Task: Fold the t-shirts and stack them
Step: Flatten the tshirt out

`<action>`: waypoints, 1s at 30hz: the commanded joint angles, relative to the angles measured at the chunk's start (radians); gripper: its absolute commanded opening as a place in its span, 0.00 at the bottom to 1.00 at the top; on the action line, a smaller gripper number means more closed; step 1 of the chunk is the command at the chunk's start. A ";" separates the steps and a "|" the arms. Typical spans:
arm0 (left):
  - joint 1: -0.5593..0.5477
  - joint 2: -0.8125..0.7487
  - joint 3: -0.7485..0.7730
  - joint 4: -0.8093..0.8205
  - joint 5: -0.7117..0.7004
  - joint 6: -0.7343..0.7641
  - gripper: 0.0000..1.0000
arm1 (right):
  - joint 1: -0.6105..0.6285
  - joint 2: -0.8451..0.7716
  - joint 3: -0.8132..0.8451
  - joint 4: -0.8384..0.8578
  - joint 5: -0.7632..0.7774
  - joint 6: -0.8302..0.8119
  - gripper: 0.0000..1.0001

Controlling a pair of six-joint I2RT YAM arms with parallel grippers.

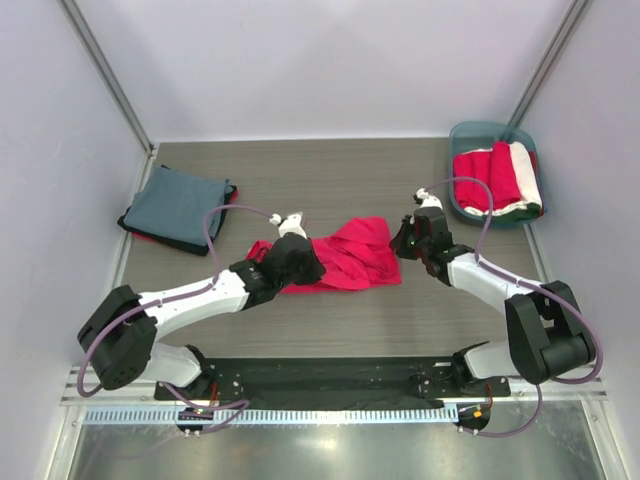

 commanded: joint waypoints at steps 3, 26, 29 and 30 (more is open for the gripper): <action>0.003 0.000 -0.020 -0.025 0.005 0.022 0.02 | -0.029 -0.026 -0.013 0.049 0.047 0.038 0.01; 0.004 0.146 -0.057 0.099 0.070 0.016 0.37 | -0.031 -0.023 -0.055 0.149 -0.107 0.024 0.20; 0.004 0.165 -0.044 0.107 0.067 0.023 0.11 | -0.031 -0.017 -0.059 0.178 -0.160 0.017 0.39; 0.006 0.154 -0.038 0.095 0.067 0.024 0.04 | -0.031 -0.013 -0.061 0.195 -0.174 0.014 0.48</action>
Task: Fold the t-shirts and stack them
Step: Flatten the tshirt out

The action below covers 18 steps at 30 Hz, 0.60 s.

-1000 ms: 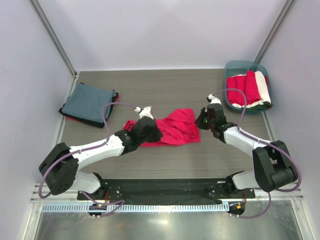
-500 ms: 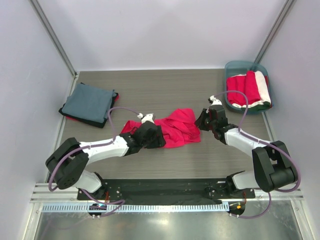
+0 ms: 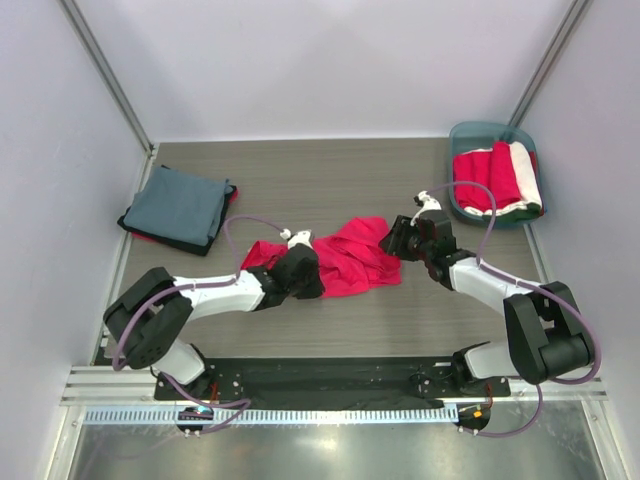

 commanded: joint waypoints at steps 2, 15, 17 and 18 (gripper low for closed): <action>0.002 -0.029 0.024 0.019 -0.006 0.023 0.00 | 0.000 0.005 0.003 0.101 -0.099 -0.022 0.55; 0.350 -0.472 -0.087 -0.200 0.225 0.019 0.00 | 0.174 0.066 0.173 -0.097 0.107 -0.148 0.67; 0.439 -0.556 -0.056 -0.270 0.269 0.040 0.00 | 0.184 0.091 0.177 -0.097 0.105 -0.154 0.73; 0.459 -0.576 -0.056 -0.301 0.269 0.052 0.00 | 0.184 0.100 0.182 -0.099 0.105 -0.156 0.74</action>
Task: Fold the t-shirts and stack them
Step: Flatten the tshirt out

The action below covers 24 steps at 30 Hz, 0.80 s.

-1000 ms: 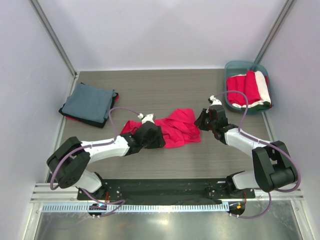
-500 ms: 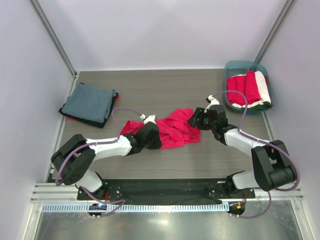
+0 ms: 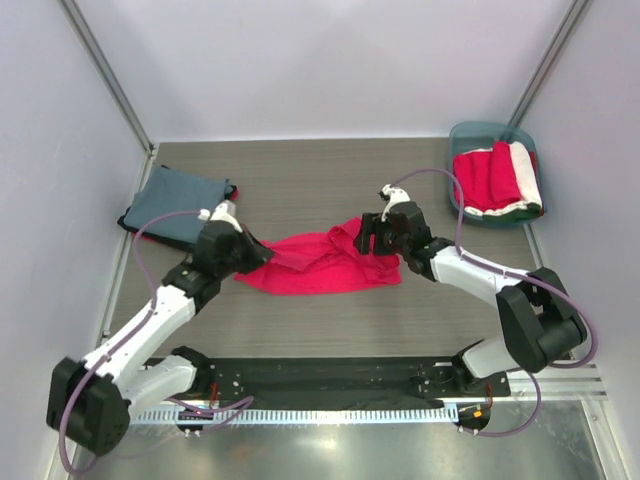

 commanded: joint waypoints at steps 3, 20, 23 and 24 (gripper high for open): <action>0.128 -0.138 0.104 -0.229 0.072 0.062 0.00 | 0.031 0.058 0.075 -0.047 0.049 -0.049 0.74; 0.263 -0.086 0.233 -0.306 0.148 0.101 0.00 | 0.125 0.006 0.102 -0.010 -0.083 -0.070 0.56; 0.261 -0.108 0.209 -0.308 0.136 0.111 0.00 | 0.168 0.066 0.157 -0.014 -0.098 -0.066 0.50; 0.263 -0.111 0.198 -0.309 0.129 0.115 0.00 | 0.195 0.079 0.183 -0.015 -0.092 -0.066 0.49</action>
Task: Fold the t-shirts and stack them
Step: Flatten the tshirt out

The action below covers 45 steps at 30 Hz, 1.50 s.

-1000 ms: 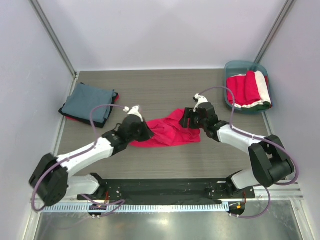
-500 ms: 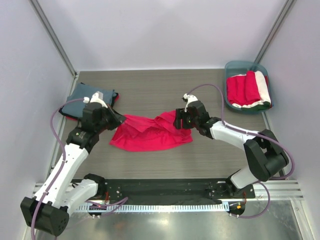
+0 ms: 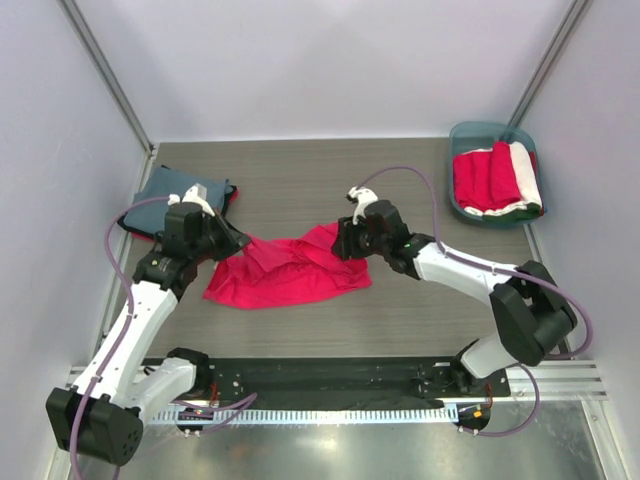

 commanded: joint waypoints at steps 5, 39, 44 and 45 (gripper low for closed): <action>0.004 -0.043 -0.044 -0.007 0.013 0.043 0.00 | 0.123 0.144 0.148 0.033 -0.008 -0.010 0.48; 0.007 -0.040 -0.003 -0.033 0.037 0.078 0.00 | 0.214 0.330 0.366 -0.093 0.182 -0.063 0.01; 0.012 -0.002 -0.001 -0.003 0.063 0.060 0.00 | 0.139 0.214 0.372 -0.130 0.136 -0.017 0.01; 0.012 0.006 0.003 0.013 0.076 0.052 0.00 | 0.093 0.195 0.377 -0.137 0.127 -0.011 0.01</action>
